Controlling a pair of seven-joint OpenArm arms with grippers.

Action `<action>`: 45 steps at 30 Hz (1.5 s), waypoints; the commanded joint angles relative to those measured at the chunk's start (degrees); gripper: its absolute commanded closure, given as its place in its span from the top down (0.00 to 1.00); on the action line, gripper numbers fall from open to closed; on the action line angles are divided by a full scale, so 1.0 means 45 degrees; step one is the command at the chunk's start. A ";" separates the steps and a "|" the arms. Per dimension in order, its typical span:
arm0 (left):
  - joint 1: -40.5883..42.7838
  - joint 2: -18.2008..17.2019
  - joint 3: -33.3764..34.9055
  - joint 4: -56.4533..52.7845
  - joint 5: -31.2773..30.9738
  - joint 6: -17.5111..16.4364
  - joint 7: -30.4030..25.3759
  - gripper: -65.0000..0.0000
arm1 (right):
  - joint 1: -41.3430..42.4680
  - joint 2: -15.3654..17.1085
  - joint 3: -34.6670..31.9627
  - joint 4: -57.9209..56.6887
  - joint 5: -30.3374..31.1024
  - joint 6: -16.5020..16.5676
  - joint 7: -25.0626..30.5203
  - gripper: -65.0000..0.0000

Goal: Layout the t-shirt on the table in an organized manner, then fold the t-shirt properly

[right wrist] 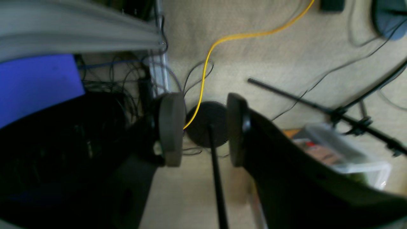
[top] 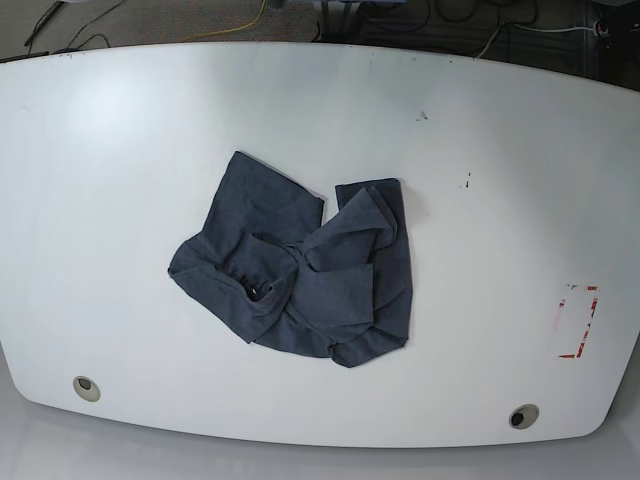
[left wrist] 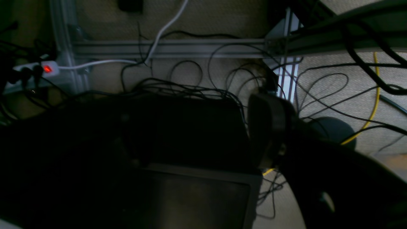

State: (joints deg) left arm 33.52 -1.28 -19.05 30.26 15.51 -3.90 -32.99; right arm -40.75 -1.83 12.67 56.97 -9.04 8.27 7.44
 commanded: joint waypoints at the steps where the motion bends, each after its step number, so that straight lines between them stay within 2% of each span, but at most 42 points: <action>1: 0.0688 -0.0058 -0.0016 0.0748 -0.0330 0.0056 -0.0219 0.64 | -0.0702 -0.0054 -0.0324 0.0654 0.0026 0.0027 0.0114 0.34; 13: 0.2876 0.0274 0.0003 0.4167 -0.1600 -0.0002 -0.0219 0.64 | -0.2714 -0.0132 -0.1066 0.3526 0.0065 0.0008 0.0114 0.34; 19: 0.3834 0.0431 -0.0016 0.5690 -0.2342 -0.1077 -0.0219 0.64 | -0.3652 -0.0132 -0.1183 0.5030 0.0084 -0.0285 0.0114 0.34; 25: 0.4674 0.0450 -0.0036 0.7273 -0.3104 -0.1702 -0.0219 0.64 | -0.4492 -0.0054 -0.1594 0.6456 0.0084 -0.0852 0.0114 0.34; 40: 0.6315 0.0392 -0.0114 1.1200 -0.3202 -0.1741 -0.0219 0.64 | -0.6055 -0.0132 -0.1633 0.9640 0.0104 -0.0852 0.0114 0.34; 45: 0.6471 0.0372 -0.0661 1.2176 -0.3202 -0.1741 -0.0219 0.64 | -0.6426 -0.0132 -0.1633 1.0539 0.0104 -0.0852 0.0114 0.34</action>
State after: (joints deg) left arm 61.25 0.64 -20.60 82.89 1.69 -12.03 -32.36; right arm -67.70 -2.39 5.23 102.10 -8.80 4.47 7.01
